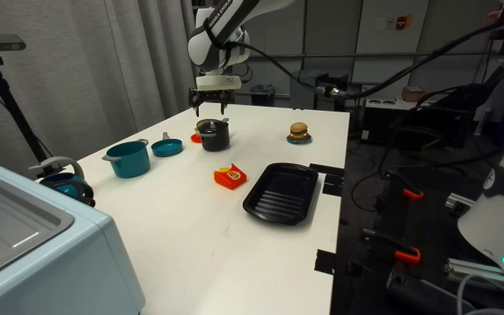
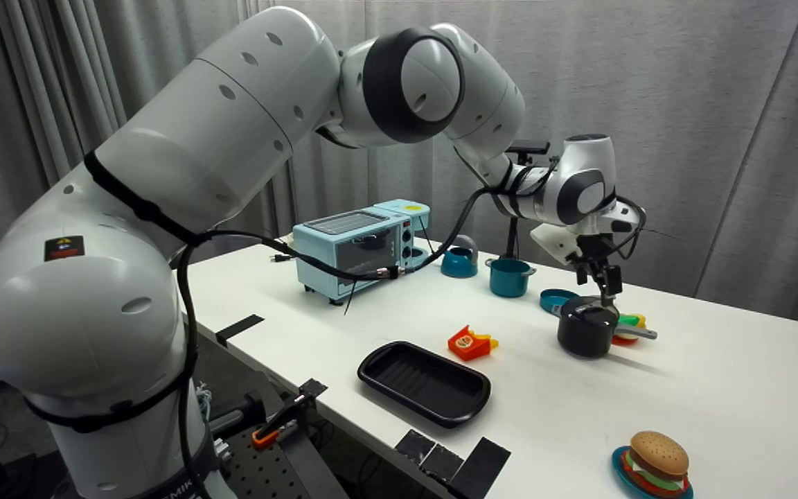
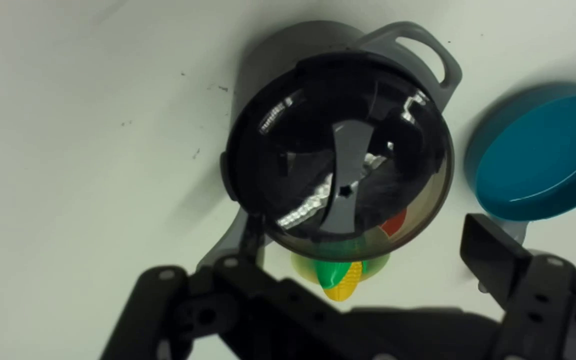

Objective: Put the lid on the black pot

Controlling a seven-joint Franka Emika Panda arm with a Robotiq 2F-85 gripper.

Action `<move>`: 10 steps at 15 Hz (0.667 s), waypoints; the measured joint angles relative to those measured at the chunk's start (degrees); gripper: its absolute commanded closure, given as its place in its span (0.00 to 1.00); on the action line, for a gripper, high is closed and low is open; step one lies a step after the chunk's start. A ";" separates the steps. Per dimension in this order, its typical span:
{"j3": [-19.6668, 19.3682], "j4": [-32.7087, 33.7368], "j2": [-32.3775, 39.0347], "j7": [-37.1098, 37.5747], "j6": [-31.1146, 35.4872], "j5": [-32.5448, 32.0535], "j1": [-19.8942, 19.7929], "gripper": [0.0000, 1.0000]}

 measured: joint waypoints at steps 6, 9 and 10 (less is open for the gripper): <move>-0.15 0.00 0.00 -0.90 -1.41 -0.54 0.00 0.00; -0.21 0.00 0.00 -1.63 -1.41 -0.72 0.00 0.00; -0.21 0.00 0.00 -1.70 -1.41 -0.73 0.00 0.00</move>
